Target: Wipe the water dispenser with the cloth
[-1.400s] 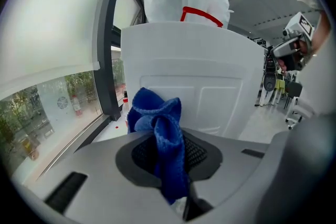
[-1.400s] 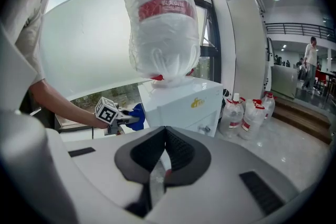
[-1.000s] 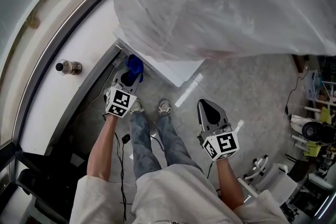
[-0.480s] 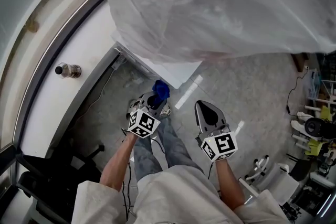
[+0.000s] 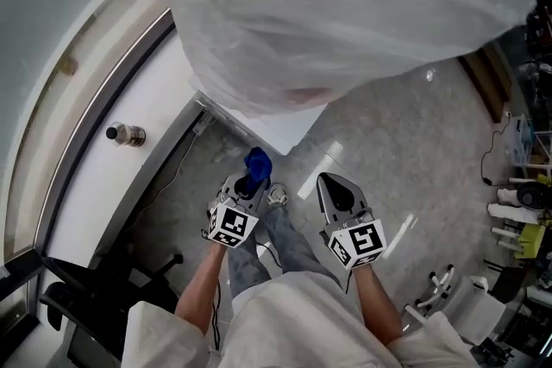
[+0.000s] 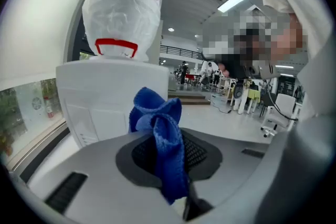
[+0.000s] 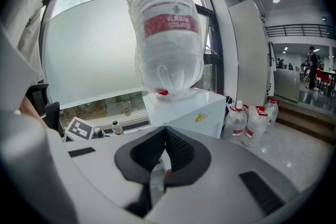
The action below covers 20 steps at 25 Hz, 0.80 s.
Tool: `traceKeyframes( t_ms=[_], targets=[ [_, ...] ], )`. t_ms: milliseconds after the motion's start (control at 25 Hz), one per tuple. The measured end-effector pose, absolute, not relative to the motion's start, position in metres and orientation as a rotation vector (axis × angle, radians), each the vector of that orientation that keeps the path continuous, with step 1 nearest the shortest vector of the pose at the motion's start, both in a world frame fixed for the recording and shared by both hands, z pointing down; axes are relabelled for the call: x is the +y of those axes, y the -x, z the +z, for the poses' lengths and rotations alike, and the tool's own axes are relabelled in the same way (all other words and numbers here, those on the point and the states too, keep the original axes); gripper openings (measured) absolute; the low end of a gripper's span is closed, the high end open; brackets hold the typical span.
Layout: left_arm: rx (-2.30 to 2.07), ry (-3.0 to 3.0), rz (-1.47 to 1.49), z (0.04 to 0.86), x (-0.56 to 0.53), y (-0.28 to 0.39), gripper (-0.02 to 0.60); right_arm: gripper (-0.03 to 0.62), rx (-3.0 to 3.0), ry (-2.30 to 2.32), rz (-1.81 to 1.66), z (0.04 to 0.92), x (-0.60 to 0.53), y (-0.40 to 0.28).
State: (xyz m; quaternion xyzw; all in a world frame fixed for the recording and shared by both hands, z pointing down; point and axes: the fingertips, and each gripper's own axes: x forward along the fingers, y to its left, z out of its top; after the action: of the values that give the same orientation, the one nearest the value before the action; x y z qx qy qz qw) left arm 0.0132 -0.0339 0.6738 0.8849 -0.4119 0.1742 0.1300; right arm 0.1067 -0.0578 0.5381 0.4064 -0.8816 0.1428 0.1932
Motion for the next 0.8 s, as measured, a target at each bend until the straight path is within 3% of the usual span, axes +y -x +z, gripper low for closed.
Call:
traceKeyframes(
  t_ms=[400, 800],
  targets=[
    [-1.519, -2.617, 0.348, 0.512, -0.081, 0.047, 0.078, 0.015, -2.678, -1.167, 0.234, 0.451, -0.103, -0.086],
    [-1.712, -2.543, 0.108, 0.4, -0.079, 0.054, 0.078, 0.015, -2.799, -1.2, 0.124, 0.374, -0.119, -0.102]
  ],
)
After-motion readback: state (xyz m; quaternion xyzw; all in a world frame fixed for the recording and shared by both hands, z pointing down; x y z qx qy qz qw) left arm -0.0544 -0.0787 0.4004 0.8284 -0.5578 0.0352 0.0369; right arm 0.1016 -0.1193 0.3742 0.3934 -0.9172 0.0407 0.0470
